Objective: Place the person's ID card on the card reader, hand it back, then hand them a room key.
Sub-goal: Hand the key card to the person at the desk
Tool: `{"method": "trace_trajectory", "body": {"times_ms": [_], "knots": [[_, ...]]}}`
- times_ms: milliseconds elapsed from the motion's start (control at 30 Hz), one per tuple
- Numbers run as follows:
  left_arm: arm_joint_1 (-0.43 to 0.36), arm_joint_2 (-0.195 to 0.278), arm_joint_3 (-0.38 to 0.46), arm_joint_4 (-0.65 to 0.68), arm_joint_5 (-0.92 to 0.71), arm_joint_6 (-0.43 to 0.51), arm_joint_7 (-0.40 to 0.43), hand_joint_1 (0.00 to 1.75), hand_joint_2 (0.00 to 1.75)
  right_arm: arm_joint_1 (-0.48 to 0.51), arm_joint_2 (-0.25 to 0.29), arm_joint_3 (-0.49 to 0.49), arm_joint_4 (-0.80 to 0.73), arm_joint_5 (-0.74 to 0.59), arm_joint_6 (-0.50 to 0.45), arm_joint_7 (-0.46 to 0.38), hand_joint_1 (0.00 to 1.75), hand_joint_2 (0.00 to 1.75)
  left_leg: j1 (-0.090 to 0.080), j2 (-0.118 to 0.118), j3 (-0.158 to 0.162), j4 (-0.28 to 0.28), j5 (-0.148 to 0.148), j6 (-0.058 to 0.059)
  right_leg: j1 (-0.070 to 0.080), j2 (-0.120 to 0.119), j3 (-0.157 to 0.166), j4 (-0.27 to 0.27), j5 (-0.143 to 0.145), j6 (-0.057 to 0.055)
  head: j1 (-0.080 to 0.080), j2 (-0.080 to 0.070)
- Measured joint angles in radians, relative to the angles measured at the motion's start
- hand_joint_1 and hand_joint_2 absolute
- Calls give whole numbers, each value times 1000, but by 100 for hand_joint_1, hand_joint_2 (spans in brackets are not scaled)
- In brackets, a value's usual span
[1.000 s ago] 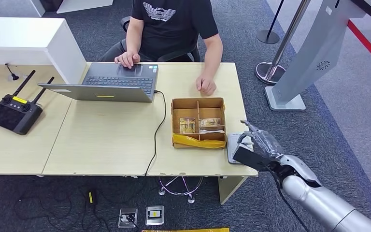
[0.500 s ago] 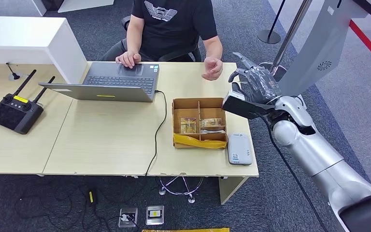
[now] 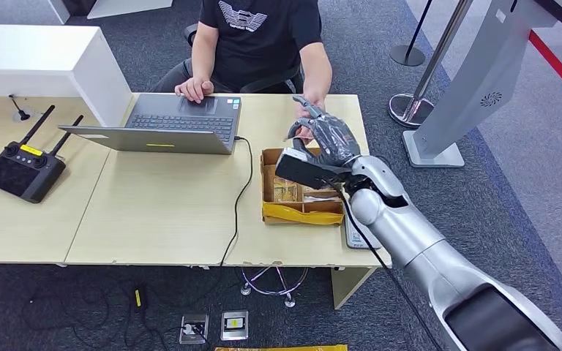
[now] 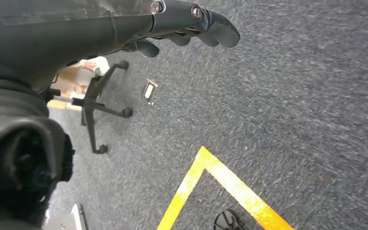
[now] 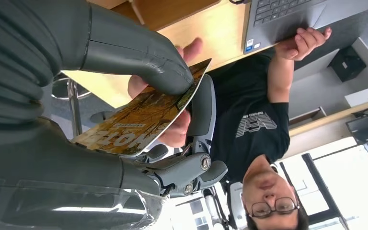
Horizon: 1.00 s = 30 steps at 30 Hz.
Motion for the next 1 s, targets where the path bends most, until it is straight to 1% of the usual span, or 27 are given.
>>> {"method": "trace_trajectory", "body": {"times_ms": [133,267,333,400,467,600,800,1000], "knots": [[2,13,0,0,0,-15,-9,0,0,-12,34,-4,67,2,-19,0,175,175,0,0,0,0,0,0,0,0,0,0,0,0,0,0],[6,23,0,0,1,-26,-14,0,0,-24,49,-10,121,12,-31,0,172,175,0,0,0,0,0,0,0,0,0,0,0,0,0,0],[8,26,0,0,2,-29,-17,0,0,-28,51,-13,141,18,-38,0,85,175,0,0,0,0,0,0,0,0,0,0,0,0,0,0],[9,28,0,0,3,-29,-21,0,0,-32,53,-18,159,26,-47,0,0,87,0,0,0,0,0,0,0,0,0,0,0,0,0,0],[10,30,0,0,3,-31,-25,0,0,-35,54,-26,174,37,-60,-2,0,0,0,0,0,0,0,0,0,0,0,0,0,0,0,0],[10,32,0,0,3,-37,-29,0,0,-37,54,-30,198,71,-80,-11,0,0,0,0,0,0,0,0,0,0,0,0,0,0,0,0],[12,33,0,0,13,-30,-38,0,0,-47,57,-36,234,95,-83,-16,0,0,0,0,0,0,0,0,0,0,0,0,0,0,0,0],[12,33,2,0,75,2,-78,0,0,-54,54,-60,249,97,-45,-18,0,0,0,0,0,0,0,0,0,0,0,0,0,0,0,0]]}}
